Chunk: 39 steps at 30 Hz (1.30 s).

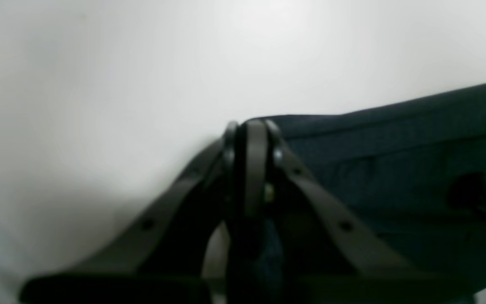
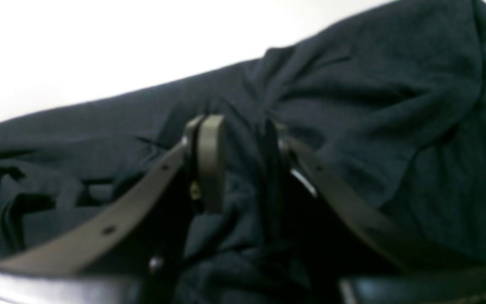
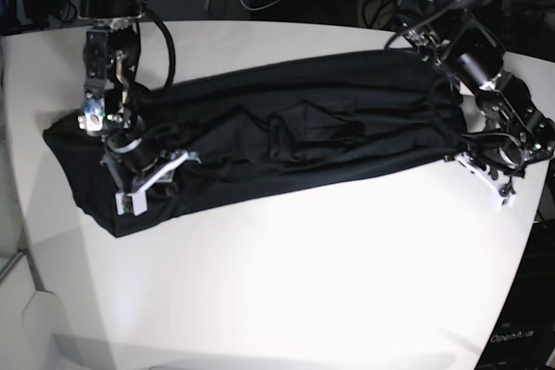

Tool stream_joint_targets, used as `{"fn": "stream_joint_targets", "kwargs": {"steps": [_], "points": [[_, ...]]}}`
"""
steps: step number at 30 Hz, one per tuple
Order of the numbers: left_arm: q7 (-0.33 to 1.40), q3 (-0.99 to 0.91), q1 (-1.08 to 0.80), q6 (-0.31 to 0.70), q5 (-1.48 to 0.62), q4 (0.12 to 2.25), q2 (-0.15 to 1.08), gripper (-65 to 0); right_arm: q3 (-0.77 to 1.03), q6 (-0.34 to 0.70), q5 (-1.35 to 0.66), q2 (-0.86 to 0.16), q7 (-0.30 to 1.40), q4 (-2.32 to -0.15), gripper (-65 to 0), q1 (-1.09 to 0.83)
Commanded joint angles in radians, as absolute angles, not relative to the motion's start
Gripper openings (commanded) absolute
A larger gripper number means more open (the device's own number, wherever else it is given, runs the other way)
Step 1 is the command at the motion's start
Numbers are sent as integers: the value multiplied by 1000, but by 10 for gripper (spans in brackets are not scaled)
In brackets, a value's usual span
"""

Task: Fold the T-shirt properly
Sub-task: 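Drag the held strip end with the right gripper away from the left gripper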

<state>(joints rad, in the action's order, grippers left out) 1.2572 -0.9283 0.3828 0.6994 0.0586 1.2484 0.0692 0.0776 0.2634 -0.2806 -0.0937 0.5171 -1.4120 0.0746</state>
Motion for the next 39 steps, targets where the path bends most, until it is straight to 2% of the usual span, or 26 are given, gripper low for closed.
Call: {"fn": "stream_joint_targets", "kwargs": {"steps": [1,5,13,18,20,24,29,32,39], "points": [[1247,-926,407,698,48,1267,84,-650,81,257,-291,-120,483,-1419,-467,124],[1247,-926,400,698,48,1268,84,-650,76,263,-291,-180,479,-1305,-434,213],[1247,-926,395,698,48,1268,85,-650,71,268,-291,-282,475,-1063,-435,383],[1247,-928,395,698,48,1268,85,-650,70,317,-289,-337,475,-969,-431,449],[1247,-931,395,698,48,1268,85,-650,47,317,-289,-361,475,-931,-394,470],[1247,-931,395,698,48,1268,85,-650,-42,317,-289,-401,435,-912,-329,486],[1247,-931,395,698,48,1268,84,-650,-102,317,-288,-420,392,-911,-319,487],[1247,-934,395,698,48,1268,84,-650,-139,317,-285,-430,387,-909,-290,487],[1247,-934,394,698,48,1268,84,-650,-134,317,-154,-427,314,-909,-256,489]]}}
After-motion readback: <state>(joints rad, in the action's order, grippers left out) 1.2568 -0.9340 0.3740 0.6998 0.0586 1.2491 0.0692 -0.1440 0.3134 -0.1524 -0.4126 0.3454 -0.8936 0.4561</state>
